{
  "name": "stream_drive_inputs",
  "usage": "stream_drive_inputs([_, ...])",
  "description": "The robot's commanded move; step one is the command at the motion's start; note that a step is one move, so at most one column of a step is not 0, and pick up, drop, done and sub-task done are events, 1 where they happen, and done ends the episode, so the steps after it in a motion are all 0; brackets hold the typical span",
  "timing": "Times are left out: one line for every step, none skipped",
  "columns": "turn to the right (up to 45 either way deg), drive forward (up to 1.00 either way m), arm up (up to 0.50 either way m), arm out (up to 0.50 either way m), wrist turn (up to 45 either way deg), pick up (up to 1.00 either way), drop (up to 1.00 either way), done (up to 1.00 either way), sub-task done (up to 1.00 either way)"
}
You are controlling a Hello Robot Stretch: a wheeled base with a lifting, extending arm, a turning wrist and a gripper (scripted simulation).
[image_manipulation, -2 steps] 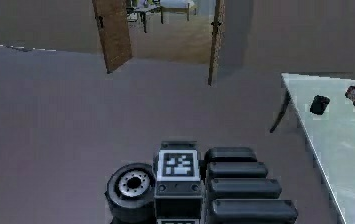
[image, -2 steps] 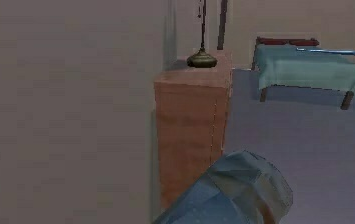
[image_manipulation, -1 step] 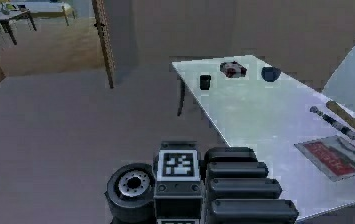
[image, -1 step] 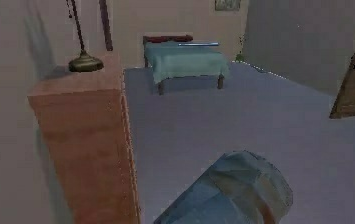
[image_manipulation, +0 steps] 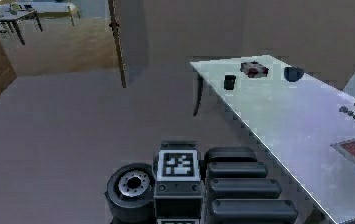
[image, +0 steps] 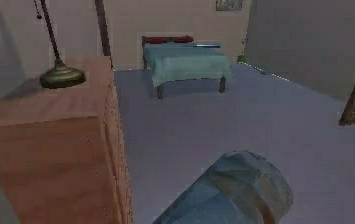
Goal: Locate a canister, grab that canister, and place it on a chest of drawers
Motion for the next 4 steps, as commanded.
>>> stream_drive_inputs([45.0,0.00,0.00,0.00,0.0,0.00,0.00,0.00,0.00])
stream_drive_inputs([42.0,0.00,0.00,0.00,0.0,0.00,0.00,0.00,0.00])
stream_drive_inputs([0.0,0.30,0.00,0.00,0.0,0.00,0.00,0.00,0.00])
stream_drive_inputs([-27.0,0.00,0.00,0.00,0.0,0.00,0.00,0.00,0.00])
